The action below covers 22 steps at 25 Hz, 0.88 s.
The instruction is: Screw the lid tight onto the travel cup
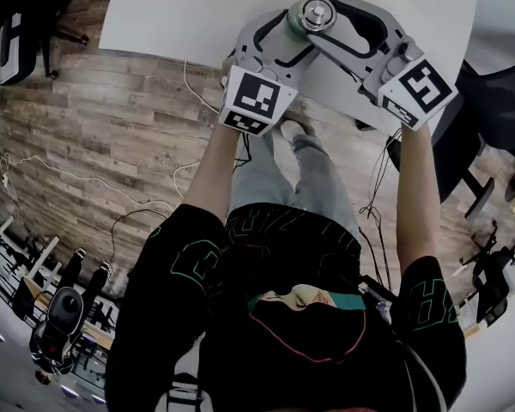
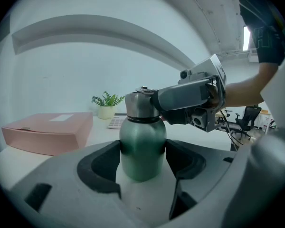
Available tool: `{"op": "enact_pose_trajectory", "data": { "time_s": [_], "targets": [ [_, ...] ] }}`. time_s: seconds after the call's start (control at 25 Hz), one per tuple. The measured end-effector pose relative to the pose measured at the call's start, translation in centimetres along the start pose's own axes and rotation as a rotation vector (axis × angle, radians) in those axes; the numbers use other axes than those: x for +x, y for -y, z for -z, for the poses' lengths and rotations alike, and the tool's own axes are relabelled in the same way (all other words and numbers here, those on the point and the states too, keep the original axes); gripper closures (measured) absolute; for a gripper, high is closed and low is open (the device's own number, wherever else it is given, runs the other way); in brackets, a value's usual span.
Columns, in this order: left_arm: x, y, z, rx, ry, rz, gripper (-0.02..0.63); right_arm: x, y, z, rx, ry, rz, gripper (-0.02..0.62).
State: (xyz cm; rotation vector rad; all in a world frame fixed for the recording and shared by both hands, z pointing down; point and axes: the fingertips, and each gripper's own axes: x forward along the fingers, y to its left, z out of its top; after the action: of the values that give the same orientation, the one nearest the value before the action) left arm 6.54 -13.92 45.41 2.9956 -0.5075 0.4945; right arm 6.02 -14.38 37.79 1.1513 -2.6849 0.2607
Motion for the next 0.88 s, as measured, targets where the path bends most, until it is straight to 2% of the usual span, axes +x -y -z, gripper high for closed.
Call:
{"op": "enact_pose_trajectory", "data": {
  "time_s": [0.24,0.72,0.88],
  "targets": [
    [0.12,0.01,0.15,-0.005,0.002,-0.006,0.295,-0.01,0.19,0.32,-0.012,0.007,0.122,0.354],
    [0.06,0.17,0.08,-0.010,0.004,-0.016,0.295,-0.56,0.29,0.59,0.011,0.104,0.522,0.364],
    [-0.04,0.36,0.00,-0.009,0.007,-0.015,0.295,-0.64,-0.03,0.35,-0.003,0.105,0.637,0.364]
  ]
}}
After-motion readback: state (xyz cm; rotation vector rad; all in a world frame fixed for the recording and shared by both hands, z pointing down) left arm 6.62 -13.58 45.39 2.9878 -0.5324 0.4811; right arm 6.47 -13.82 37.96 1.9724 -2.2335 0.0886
